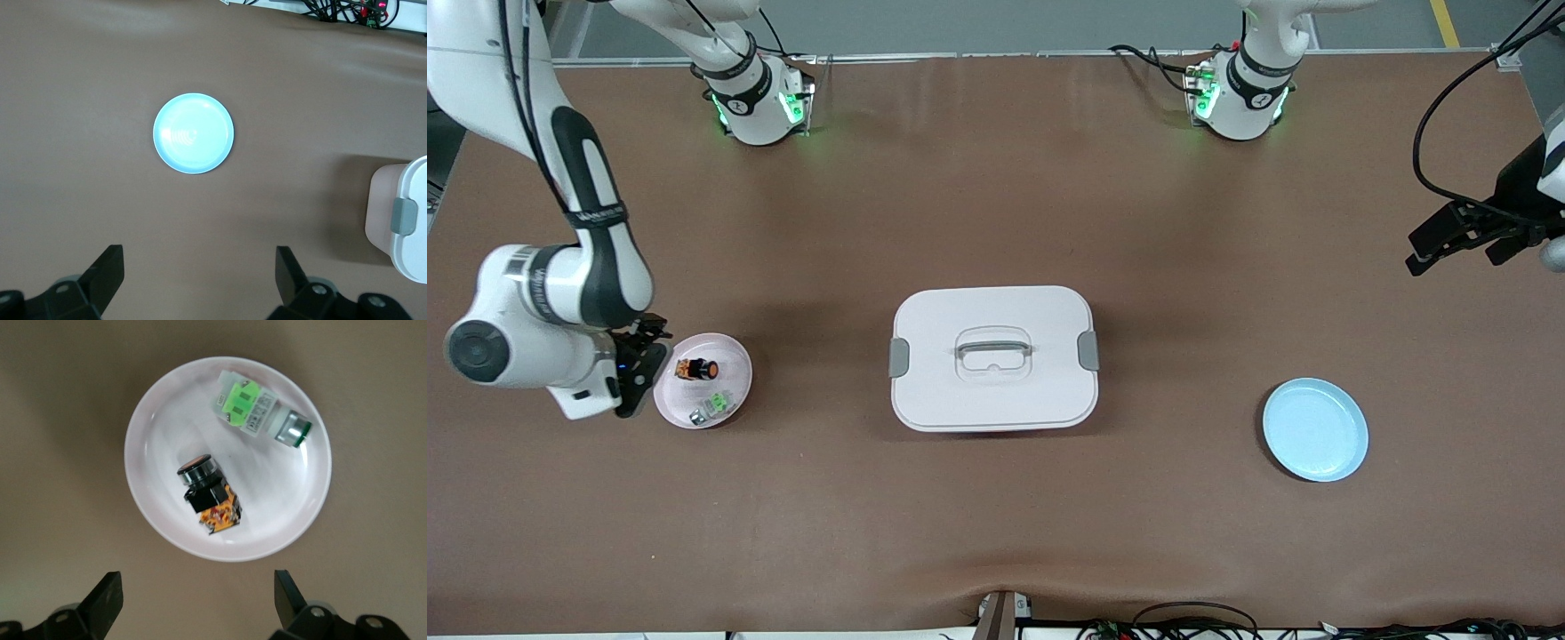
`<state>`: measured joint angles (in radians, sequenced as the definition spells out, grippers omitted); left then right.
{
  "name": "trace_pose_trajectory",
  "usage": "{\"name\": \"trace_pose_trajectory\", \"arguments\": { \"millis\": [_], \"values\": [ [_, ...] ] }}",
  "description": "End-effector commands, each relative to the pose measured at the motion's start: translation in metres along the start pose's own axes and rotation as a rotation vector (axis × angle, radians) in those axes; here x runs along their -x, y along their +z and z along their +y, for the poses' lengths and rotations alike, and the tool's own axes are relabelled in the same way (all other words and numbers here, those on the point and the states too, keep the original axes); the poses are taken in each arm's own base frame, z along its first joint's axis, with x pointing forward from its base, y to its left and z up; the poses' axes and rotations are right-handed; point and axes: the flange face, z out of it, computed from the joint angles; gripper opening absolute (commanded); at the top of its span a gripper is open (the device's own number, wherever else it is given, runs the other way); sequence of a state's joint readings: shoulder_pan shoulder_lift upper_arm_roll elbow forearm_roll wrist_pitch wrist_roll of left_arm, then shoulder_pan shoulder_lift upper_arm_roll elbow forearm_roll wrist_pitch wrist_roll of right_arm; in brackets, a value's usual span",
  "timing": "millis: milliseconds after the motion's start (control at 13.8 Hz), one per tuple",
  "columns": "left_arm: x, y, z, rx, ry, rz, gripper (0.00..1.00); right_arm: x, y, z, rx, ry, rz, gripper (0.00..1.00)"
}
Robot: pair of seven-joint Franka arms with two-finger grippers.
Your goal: Transfer orange switch to right arm and place
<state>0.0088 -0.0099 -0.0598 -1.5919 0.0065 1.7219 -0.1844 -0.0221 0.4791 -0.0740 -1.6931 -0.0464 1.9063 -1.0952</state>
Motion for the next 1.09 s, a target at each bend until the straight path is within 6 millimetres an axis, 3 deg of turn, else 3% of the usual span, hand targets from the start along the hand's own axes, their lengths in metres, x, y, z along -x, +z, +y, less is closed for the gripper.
{"name": "trace_pose_trajectory", "arguments": {
  "millis": [0, 72, 362, 579, 1014],
  "values": [
    [-0.002, -0.007, -0.001, 0.004, -0.002, -0.004, 1.00, 0.006, -0.046, -0.008, -0.015, 0.165, 0.015, 1.00],
    [-0.002, -0.007, -0.001, 0.005, -0.003, -0.004, 1.00, 0.007, -0.059, -0.011, -0.018, 0.214, 0.016, 1.00],
    [-0.003, -0.007, -0.004, 0.005, -0.006, -0.006, 1.00, -0.001, -0.144, -0.034, -0.025, 0.510, -0.017, 1.00],
    [-0.002, -0.006, -0.004, 0.005, -0.004, -0.007, 1.00, 0.005, -0.186, -0.042, -0.011, 0.816, -0.004, 1.00],
    [-0.003, -0.008, -0.005, 0.005, -0.003, -0.003, 1.00, 0.031, -0.231, -0.043, 0.032, 0.894, 0.060, 1.00]
  ]
}}
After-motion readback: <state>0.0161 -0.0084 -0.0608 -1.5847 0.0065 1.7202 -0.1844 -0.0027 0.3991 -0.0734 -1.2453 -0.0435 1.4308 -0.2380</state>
